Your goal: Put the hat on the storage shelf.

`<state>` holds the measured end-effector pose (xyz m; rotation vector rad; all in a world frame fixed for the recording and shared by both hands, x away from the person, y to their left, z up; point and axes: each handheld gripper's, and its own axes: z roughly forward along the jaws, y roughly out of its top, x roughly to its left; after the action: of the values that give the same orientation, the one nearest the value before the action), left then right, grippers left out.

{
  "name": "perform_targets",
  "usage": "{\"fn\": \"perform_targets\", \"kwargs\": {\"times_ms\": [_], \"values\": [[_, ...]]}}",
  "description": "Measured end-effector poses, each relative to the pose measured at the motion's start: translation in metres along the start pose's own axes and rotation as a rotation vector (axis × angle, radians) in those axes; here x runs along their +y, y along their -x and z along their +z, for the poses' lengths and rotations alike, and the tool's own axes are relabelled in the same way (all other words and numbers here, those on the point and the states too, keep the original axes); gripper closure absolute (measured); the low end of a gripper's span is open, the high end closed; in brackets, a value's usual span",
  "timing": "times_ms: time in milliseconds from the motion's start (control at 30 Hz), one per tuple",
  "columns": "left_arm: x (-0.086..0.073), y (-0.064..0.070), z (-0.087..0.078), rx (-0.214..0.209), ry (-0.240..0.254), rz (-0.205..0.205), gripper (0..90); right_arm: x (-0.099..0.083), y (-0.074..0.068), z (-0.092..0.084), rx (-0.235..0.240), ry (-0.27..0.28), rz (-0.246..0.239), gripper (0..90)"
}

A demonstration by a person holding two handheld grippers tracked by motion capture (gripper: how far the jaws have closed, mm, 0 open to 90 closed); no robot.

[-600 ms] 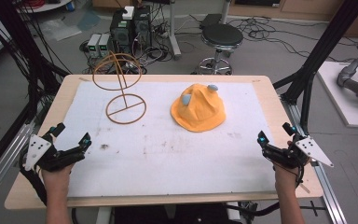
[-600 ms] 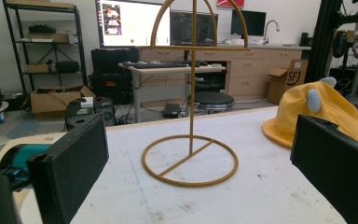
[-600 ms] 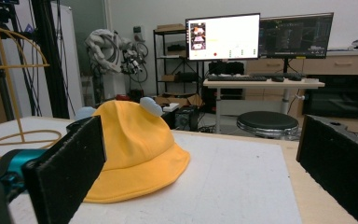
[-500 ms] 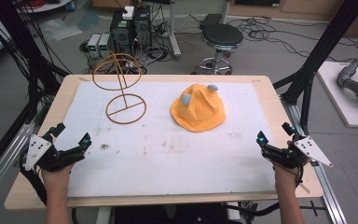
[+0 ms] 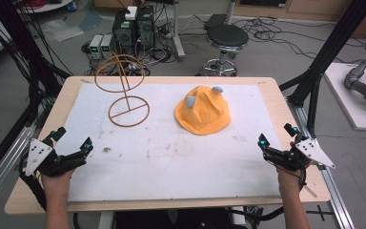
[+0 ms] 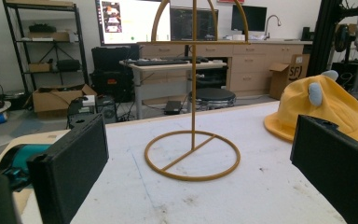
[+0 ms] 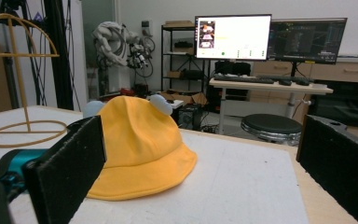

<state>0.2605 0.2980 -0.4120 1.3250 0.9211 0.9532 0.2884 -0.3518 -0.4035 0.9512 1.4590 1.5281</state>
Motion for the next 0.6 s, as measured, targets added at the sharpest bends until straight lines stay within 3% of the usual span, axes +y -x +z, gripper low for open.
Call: {"fn": "perform_targets", "kwargs": {"times_ms": [300, 600], "values": [[0.0, -0.001, -0.001, 0.005, -0.003, 0.002, 4.6, 0.006, -0.014, 0.013, 0.047, -0.026, -0.041, 1.3], [-0.002, -0.001, 0.001, -0.009, -0.015, 0.002, 4.6, 0.015, -0.017, 0.033, 0.092, -0.045, -0.053, 1.6]]}}
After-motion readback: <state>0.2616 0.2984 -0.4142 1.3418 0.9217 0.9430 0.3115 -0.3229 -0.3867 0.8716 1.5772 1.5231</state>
